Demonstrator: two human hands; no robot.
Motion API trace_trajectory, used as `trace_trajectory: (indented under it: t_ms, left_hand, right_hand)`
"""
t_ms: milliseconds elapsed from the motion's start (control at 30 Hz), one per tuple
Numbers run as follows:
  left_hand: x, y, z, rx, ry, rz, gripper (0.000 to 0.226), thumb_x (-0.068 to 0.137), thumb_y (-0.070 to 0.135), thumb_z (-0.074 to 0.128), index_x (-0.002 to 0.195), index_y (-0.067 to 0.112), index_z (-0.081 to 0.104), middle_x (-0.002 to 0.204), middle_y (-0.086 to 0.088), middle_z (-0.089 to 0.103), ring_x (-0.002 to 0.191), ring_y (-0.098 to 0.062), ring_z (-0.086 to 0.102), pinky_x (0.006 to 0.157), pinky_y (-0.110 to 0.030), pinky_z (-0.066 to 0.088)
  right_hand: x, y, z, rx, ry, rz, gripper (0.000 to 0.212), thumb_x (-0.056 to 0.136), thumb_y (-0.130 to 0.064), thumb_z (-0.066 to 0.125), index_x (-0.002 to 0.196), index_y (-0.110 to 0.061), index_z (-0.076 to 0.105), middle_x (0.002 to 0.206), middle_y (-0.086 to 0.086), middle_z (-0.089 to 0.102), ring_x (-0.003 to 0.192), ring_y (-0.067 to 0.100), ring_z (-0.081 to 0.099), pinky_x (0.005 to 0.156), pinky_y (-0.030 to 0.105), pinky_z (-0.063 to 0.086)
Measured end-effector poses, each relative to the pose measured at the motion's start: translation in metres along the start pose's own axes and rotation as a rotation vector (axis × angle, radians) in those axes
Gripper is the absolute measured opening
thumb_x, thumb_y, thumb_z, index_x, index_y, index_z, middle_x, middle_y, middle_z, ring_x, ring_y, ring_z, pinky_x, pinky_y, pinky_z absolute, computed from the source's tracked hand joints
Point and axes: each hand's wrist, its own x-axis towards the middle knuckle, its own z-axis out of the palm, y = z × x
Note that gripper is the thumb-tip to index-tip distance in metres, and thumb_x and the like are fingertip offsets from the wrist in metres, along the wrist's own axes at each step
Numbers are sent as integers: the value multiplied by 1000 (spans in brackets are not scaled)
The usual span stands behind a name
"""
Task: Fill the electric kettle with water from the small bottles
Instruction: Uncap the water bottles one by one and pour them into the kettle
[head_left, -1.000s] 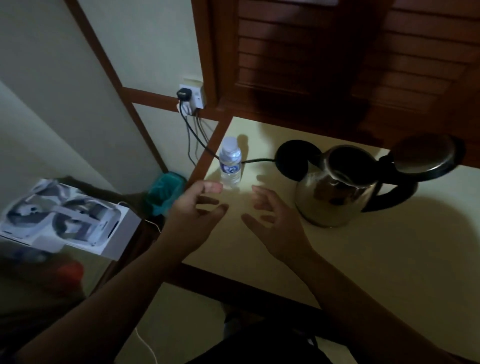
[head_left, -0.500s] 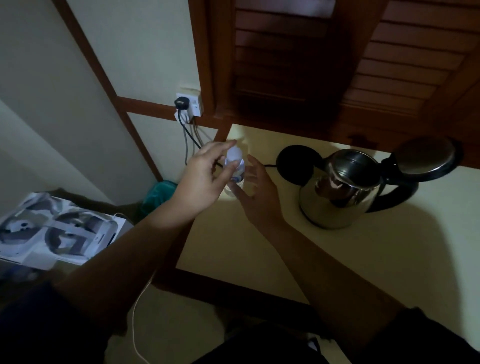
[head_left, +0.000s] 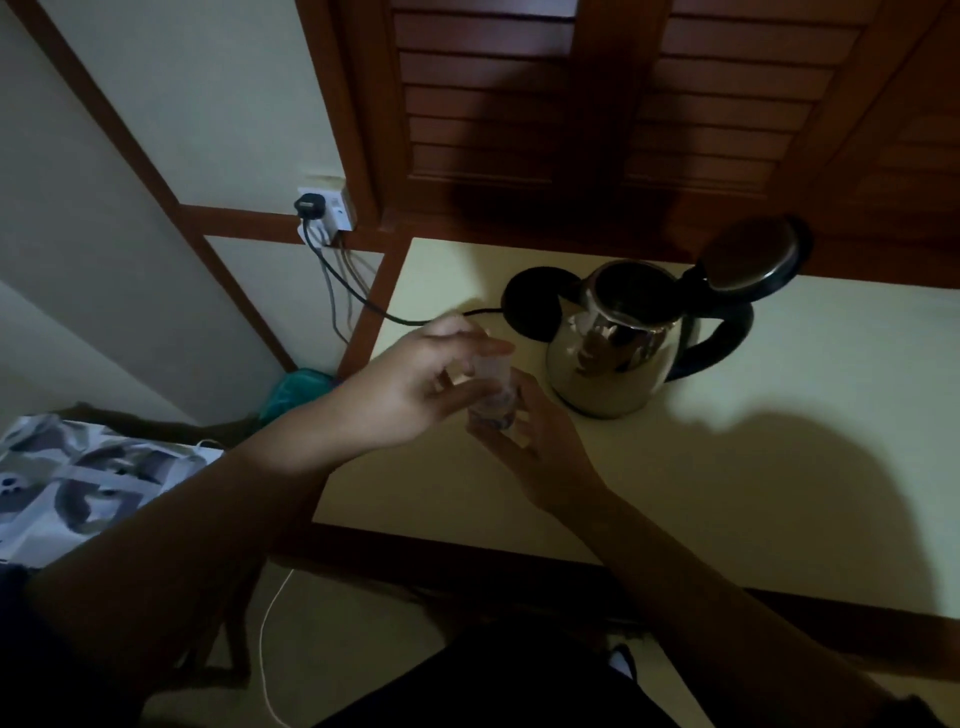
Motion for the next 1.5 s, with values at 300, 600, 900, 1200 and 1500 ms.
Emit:
trace_trajectory:
  t_ms: [300, 600, 900, 1200, 1500]
  left_hand:
    - [48, 54, 53, 47, -187, 198, 32, 98, 26, 68, 127, 12, 67, 118, 1, 58, 95, 10, 50, 84, -3, 37]
    - [68, 80, 86, 589, -19, 282, 42, 98, 47, 51, 116, 10, 56, 103, -8, 59, 81, -27, 60, 63, -33, 38]
    - [75, 76, 89, 474, -1, 148, 44, 92, 65, 54, 92, 22, 51, 87, 6, 54, 81, -16, 54, 66, -31, 34]
    - [86, 73, 68, 387, -233, 293, 35, 100, 46, 58, 115, 15, 64, 114, -3, 59, 102, -19, 57, 84, -34, 46]
    - [84, 75, 69, 430, 13, 106, 41, 104, 53, 42, 97, 15, 57, 93, -1, 55, 78, -17, 53, 65, -35, 41]
  right_hand:
    - [-69, 18, -73, -24, 183, 35, 54, 96, -33, 73, 144, -29, 51, 136, -15, 65, 126, 8, 63, 100, 46, 56]
    - [-73, 27, -82, -18, 300, 20, 51, 96, -25, 74, 134, -45, 48, 127, -15, 68, 119, 5, 66, 96, 43, 58]
    - [-73, 35, -81, -70, 320, 8, 47, 93, -42, 71, 134, -41, 49, 128, -14, 66, 120, 3, 65, 97, 40, 58]
    - [-71, 41, -80, -76, 326, 16, 51, 93, -38, 74, 138, -34, 50, 126, -7, 69, 116, 11, 68, 92, 46, 59]
    - [-71, 47, -77, -112, 348, 75, 57, 86, -37, 84, 135, -26, 58, 121, -18, 69, 110, -5, 66, 91, 19, 56]
